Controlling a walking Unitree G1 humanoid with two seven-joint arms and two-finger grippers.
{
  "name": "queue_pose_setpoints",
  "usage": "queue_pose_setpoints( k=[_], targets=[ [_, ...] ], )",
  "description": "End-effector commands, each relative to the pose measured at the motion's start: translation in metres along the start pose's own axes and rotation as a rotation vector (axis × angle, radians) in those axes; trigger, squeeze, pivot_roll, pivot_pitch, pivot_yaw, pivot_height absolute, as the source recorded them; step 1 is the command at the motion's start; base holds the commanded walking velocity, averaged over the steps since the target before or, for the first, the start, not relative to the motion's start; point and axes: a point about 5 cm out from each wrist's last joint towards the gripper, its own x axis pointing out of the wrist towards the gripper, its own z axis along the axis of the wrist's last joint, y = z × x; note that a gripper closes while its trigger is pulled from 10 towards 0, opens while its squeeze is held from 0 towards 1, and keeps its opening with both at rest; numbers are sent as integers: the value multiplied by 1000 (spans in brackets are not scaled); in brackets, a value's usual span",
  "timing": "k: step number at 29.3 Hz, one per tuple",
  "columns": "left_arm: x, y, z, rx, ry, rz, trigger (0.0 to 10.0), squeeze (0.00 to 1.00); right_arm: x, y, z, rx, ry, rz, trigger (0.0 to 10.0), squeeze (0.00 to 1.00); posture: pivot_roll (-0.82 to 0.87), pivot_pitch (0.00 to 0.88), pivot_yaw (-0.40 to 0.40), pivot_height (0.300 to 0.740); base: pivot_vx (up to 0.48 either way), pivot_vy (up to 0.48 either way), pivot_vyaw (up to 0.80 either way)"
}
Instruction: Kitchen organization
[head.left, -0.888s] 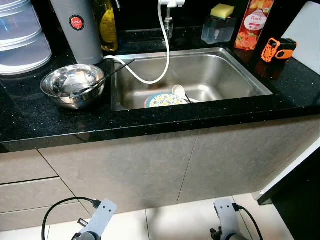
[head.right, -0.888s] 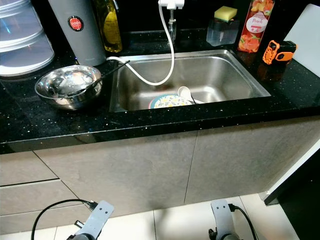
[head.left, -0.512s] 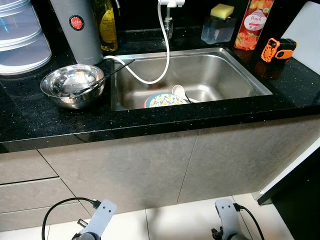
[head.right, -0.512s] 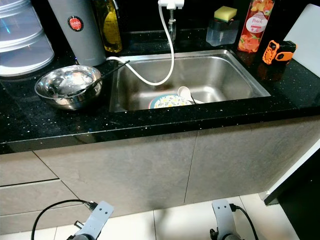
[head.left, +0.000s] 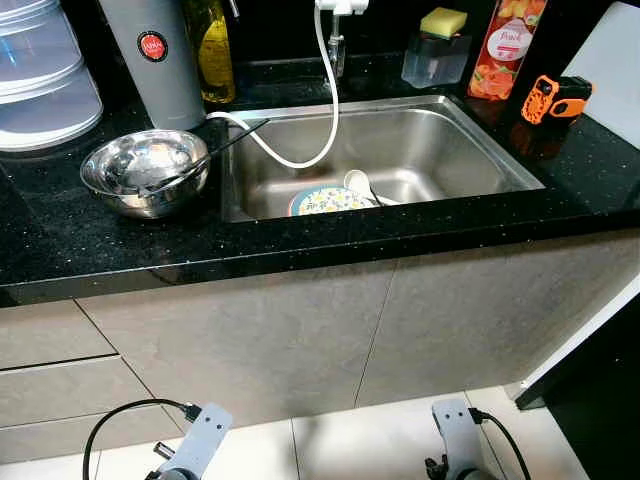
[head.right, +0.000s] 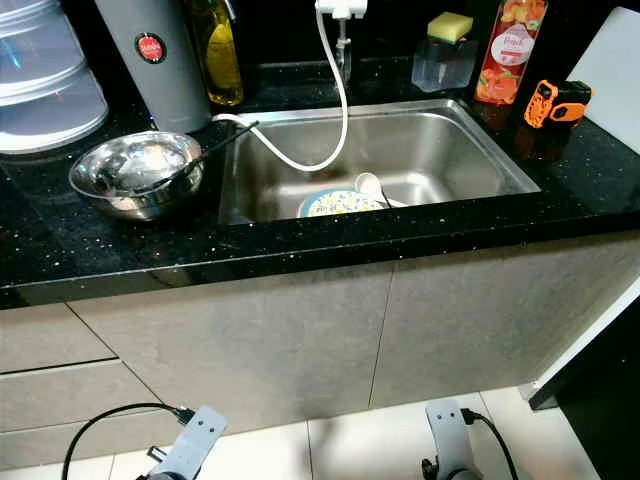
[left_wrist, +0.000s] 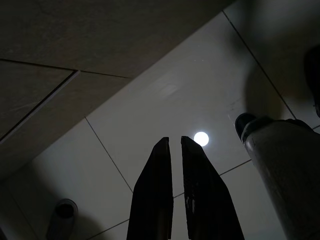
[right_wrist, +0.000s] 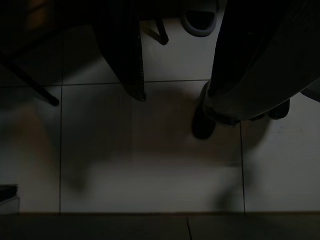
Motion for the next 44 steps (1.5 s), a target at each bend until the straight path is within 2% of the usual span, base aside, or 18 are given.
queue_pose_setpoints(
  k=[1,32,44],
  targets=[
    [-1,6,-5,23,7,6,10000,0,0,1,-2,0,3,2,10000,0,8,0,5,740,0,0,0],
    [-2,3,-7,14,9,3,10000,0,-1,0,-2,0,0,3,10000,0,7,0,-6,740,0,0,0],
    [0,1,0,13,-6,1,10000,0,-1,0,-2,0,1,1,10000,0,7,0,-8,740,0,0,0]
  ],
)
